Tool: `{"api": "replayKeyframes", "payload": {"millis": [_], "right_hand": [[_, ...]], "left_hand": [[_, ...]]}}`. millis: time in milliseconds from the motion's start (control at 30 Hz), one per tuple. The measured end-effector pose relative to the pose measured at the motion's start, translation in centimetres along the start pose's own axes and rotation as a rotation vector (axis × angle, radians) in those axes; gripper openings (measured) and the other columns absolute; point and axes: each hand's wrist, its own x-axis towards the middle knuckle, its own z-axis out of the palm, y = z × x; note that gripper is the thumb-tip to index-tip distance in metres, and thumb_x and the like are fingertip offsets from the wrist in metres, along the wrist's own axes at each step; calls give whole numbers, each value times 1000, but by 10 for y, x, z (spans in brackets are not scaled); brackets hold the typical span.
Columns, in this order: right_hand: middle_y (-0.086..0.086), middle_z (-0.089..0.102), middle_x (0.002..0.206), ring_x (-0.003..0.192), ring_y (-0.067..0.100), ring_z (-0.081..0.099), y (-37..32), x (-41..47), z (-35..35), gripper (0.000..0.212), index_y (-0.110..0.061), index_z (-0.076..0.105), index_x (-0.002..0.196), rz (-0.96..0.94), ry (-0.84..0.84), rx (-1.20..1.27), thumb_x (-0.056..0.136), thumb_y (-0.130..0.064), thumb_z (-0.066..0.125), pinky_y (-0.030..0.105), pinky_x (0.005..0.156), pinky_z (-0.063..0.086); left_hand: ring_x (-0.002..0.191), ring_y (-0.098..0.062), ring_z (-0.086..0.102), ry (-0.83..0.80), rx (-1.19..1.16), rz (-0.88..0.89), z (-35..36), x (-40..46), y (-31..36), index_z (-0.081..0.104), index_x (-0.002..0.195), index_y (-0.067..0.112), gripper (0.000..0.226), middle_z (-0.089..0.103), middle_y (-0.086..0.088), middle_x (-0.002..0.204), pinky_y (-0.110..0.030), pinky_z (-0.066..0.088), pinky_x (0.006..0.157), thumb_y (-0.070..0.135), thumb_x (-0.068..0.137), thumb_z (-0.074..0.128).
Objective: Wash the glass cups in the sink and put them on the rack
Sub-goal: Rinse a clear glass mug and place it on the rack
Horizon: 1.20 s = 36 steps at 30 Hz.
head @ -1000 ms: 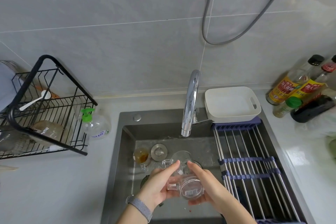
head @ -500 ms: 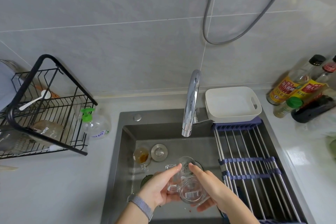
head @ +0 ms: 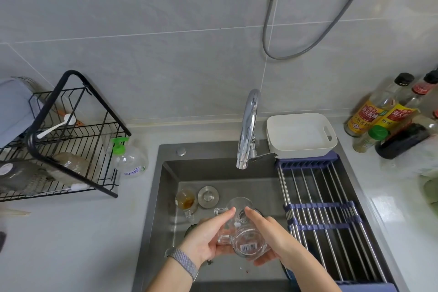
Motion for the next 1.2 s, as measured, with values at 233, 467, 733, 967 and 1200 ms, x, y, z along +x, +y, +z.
{"api": "replayKeyframes", "payload": {"millis": [233, 467, 733, 967, 1200], "right_hand": [[7, 72, 103, 89, 23, 71, -11, -4, -2, 54, -11, 64, 113, -119, -53, -43, 89, -59, 51, 45, 72, 61], [-5, 66, 117, 101, 8, 67, -10, -17, -6, 42, -28, 45, 123, -427, -209, 16, 88, -41, 65, 28, 81, 58], [12, 62, 121, 110, 23, 65, -13, -24, -1, 89, -11, 34, 131, -777, -329, 67, 60, -9, 88, 28, 84, 54], [5, 67, 119, 111, 21, 64, -22, -34, 18, 74, -16, 44, 129, -785, -429, -109, 68, 4, 82, 29, 86, 54], [14, 67, 117, 108, 31, 66, -22, -44, 72, 80, -23, 46, 134, -788, -478, 1, 64, -22, 86, 52, 95, 51]], "left_hand": [[89, -27, 72, 32, -6, 114, 1, -1, 0, 70, 108, 11, 42, 76, -11, 97, -44, 59, 81, 40, 78, 76], [102, -17, 70, 57, 132, 395, -1, -16, 8, 62, 73, 11, 32, 70, -10, 118, -46, 52, 97, 30, 67, 86], [104, -14, 51, 68, 396, 669, -7, -52, 7, 47, 78, 24, 38, 65, -7, 85, -23, 54, 83, 1, 77, 77], [96, -22, 65, 197, 226, 675, -32, -81, -20, 42, 47, 22, 45, 72, -21, 99, -60, 48, 95, 37, 54, 84], [117, -16, 62, 247, 32, 770, -58, -109, -33, 50, 54, 23, 38, 73, 5, 110, -43, 51, 98, 29, 70, 83]]}}
